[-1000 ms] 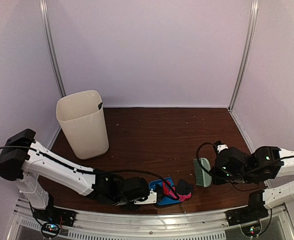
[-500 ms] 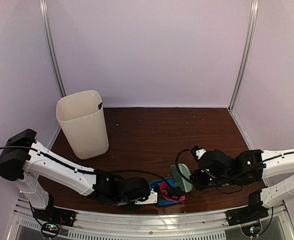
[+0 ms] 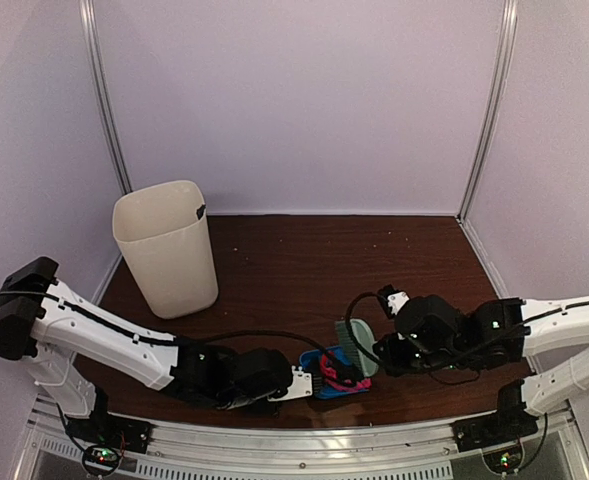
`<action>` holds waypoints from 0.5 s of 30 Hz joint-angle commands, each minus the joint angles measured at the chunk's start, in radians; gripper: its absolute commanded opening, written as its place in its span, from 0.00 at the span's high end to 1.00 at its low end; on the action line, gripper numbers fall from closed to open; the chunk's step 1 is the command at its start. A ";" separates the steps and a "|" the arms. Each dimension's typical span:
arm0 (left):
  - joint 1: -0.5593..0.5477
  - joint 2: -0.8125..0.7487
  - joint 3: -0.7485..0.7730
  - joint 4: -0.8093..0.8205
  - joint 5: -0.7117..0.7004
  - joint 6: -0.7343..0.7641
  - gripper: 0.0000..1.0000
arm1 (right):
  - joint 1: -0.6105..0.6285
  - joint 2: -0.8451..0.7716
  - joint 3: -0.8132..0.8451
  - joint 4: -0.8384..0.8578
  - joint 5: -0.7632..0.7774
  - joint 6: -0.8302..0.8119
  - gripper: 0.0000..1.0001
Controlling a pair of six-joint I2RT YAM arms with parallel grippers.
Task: Sweep away the paper scraps from the table
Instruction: Sweep the paper scraps into the dustpan.
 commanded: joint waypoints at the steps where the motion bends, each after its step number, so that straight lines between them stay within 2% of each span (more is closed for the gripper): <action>1: 0.008 -0.052 -0.029 0.116 -0.079 -0.027 1.00 | 0.004 -0.062 0.036 0.032 0.050 -0.014 1.00; 15: 0.010 -0.130 -0.059 0.200 -0.246 -0.019 1.00 | -0.003 -0.203 0.092 0.039 0.173 -0.046 1.00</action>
